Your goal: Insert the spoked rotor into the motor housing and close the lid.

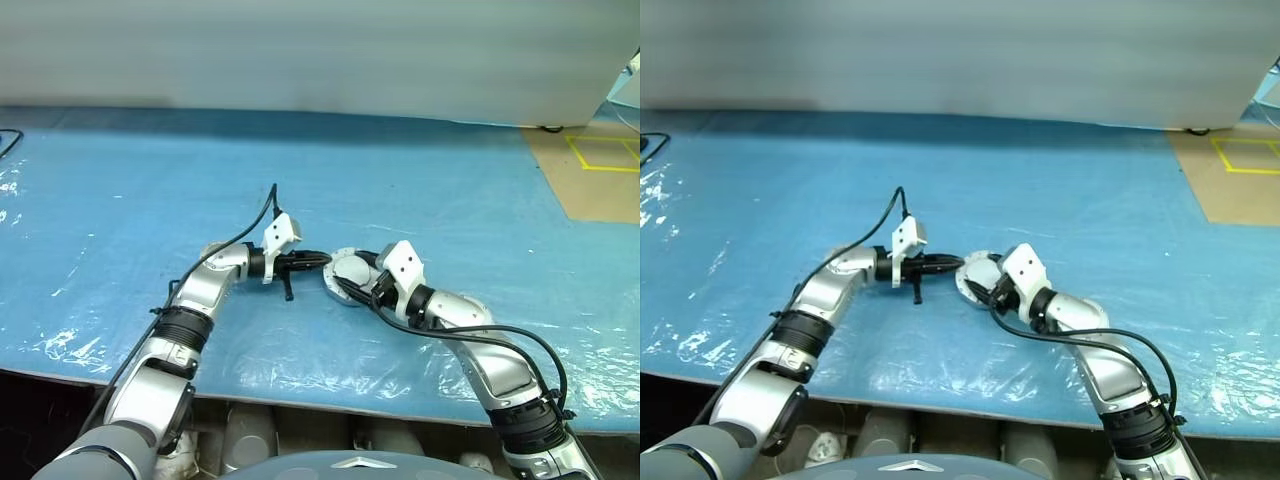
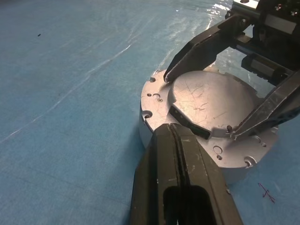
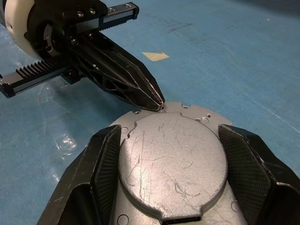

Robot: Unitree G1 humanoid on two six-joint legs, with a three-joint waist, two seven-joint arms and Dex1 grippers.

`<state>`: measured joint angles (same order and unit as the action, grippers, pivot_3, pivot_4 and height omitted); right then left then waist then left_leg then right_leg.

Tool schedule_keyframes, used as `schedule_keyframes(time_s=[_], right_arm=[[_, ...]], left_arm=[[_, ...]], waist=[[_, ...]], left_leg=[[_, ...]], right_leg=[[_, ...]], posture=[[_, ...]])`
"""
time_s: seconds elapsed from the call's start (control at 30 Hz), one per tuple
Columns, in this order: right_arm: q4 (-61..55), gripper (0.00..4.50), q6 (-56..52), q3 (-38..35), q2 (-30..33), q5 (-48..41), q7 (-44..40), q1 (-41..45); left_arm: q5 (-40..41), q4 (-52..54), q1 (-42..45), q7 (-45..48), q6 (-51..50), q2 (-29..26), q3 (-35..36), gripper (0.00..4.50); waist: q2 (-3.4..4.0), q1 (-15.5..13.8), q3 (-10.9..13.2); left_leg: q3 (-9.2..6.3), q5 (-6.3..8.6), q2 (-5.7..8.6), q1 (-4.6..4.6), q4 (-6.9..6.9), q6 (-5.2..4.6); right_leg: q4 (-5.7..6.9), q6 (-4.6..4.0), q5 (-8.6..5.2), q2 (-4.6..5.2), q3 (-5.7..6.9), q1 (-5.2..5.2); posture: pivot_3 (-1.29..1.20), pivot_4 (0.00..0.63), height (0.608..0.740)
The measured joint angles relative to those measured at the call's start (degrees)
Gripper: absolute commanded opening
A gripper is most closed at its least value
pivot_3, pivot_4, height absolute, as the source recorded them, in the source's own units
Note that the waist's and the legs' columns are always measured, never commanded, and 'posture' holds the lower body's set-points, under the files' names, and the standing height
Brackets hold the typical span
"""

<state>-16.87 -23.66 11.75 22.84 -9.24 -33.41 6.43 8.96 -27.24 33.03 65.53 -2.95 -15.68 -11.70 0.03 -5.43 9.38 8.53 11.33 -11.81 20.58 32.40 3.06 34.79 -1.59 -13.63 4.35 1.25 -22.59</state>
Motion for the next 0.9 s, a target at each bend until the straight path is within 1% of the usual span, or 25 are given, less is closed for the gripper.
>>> schedule_keyframes(time_s=[0.13, 0.2, 0.27, 0.3, 0.5, 0.63, 0.77, 0.9], right_arm=[[-0.16, 2.93, -0.54, -0.06, 0.01, -0.04, -0.09, 0.13], [-0.21, 3.66, -0.71, -0.15, 0.04, -0.13, -0.16, 0.13], [-0.21, 4.29, -0.88, -0.29, 0.15, -0.21, -0.21, 0.13], [-0.25, 4.45, -0.96, -0.33, 0.15, -0.32, -0.23, 0.13], [-0.19, 4.45, -1.61, -2.14, -0.86, -1.48, 0.72, 0.22], [-0.2, 4.45, -2.81, -5.47, -2.57, -6.93, -0.59, -0.66], [-0.73, 4.45, -7.91, -9.77, -3.24, -13.74, -0.88, -1.19], [-0.77, 4.45, -14.32, -13.77, -2.56, -17.19, 1.16, -2.05]], left_arm=[[0.01, 0.72, 0.0, 1.0, -0.79, 0.3, -0.54, 0.0], [-0.08, 0.84, 0.21, 1.2, -1.02, 0.06, -0.82, 0.0], [-0.44, 0.8, 0.43, 1.36, -0.52, -0.13, -1.26, 0.0], [-0.6, 0.75, 0.52, 1.47, -0.34, -0.18, -1.35, 0.0], [-1.16, 0.03, 1.16, 1.74, 0.2, -0.24, -1.65, 0.0], [-1.33, -0.32, 1.26, 1.81, 0.67, -0.26, -1.77, 0.0], [-1.41, -0.77, 1.48, 1.86, 1.26, -0.27, -1.88, 0.0], [-1.42, -1.45, 1.77, 1.98, 1.87, -0.25, -1.96, 0.0]], waist=[[0.0, -0.01, 0.0], [0.01, -0.01, 0.0], [0.01, -0.04, 0.0], [0.01, -0.05, 0.0], [0.01, -0.12, 0.0], [0.0, -0.16, 0.0], [0.01, -0.18, 0.0], [0.01, -0.23, 0.0]], left_leg=[[0.0, 0.0, 0.0, -0.02, 0.0, 0.0], [0.0, 0.0, 0.0, -0.01, -0.01, 0.0], [0.0, 0.0, 0.01, -0.01, -0.03, 0.0], [0.0, 0.0, 0.01, 0.0, -0.04, 0.0], [0.0, 0.0, 0.02, 0.0, -0.04, 0.0], [0.0, 0.0, 0.02, 0.06, -0.06, 0.0], [0.0, 0.0, 0.03, 0.07, -0.08, 0.0], [0.0, 0.0, 0.03, 0.07, -0.08, 0.0]], right_leg=[[0.0, 0.0, 0.0, 0.0, 0.0, 0.0], [0.0, 0.0, 0.0, 0.0, 0.0, 0.0], [-0.02, 0.0, 0.0, 0.0, 0.0, 0.0], [-0.02, 0.0, 0.0, 0.01, 0.0, 0.0], [-0.02, 0.0, 0.0, 0.03, 0.0, 0.0], [-0.05, 0.0, -0.01, 0.05, 0.0, -0.03], [-0.05, 0.0, -0.01, 0.05, 0.01, -0.05], [-0.05, 0.0, -0.01, 0.05, 0.01, -0.05]], posture=[[0.0, 0.15, 0.74], [0.0, 0.15, 0.74], [0.0, 0.15, 0.74], [0.0, 0.15, 0.74], [0.0, 0.15, 0.74], [0.0, 0.15, 0.74], [0.0, 0.15, 0.74], [0.0, 0.15, 0.74]])
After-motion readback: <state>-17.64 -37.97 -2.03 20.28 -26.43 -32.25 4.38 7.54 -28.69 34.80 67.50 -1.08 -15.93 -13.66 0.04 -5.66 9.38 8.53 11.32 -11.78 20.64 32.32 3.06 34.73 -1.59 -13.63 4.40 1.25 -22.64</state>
